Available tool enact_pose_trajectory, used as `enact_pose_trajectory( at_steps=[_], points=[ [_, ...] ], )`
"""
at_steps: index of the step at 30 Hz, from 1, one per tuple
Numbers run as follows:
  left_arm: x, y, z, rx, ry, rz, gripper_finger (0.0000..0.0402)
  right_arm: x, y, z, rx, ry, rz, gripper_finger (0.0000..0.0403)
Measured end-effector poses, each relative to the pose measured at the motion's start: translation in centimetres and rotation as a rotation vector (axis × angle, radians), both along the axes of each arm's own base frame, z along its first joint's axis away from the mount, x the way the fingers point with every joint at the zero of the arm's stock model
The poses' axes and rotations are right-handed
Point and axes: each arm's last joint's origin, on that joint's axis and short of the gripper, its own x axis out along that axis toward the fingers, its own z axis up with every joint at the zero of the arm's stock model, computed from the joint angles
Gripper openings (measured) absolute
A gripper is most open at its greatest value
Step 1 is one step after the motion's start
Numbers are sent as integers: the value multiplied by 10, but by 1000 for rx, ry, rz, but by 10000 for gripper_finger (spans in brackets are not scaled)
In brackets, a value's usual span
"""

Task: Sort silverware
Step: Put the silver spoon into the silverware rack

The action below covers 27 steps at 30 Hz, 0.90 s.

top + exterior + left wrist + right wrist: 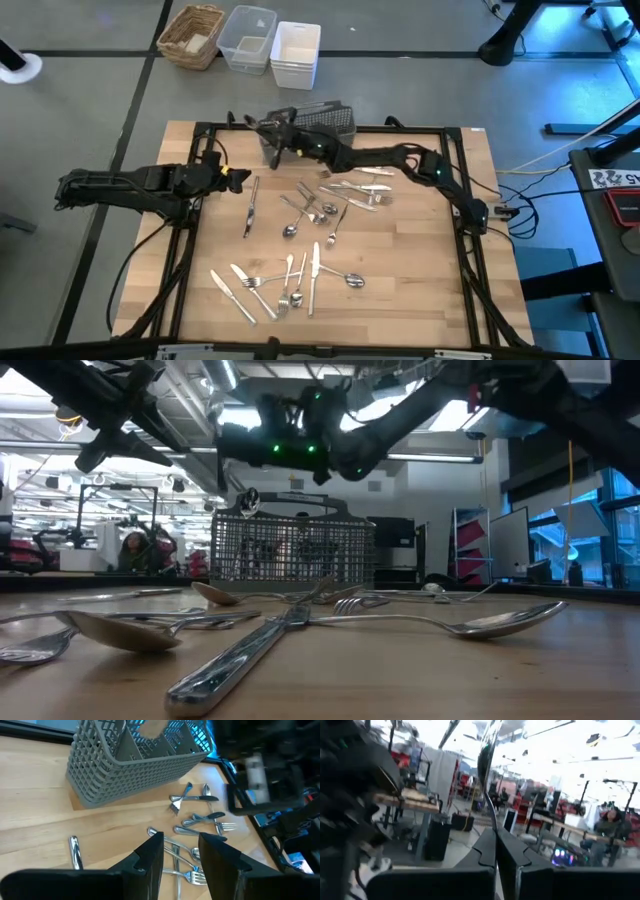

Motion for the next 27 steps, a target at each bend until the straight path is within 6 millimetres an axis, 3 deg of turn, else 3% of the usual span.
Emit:
enact_pose_trajectory(
  at_steps=[8, 18, 27],
  points=[
    [0, 0, 0, 4, 3, -2, 115, 1, -17, -19, 44, 107, -64, 3],
    [0, 0, 0, 3, 2, -2, 115, 2, -18, -35, 93, 267, -71, 3],
    [0, 0, 0, 3, 2, -2, 115, 1, -19, -37, 106, 286, -124, 22]
  ],
)
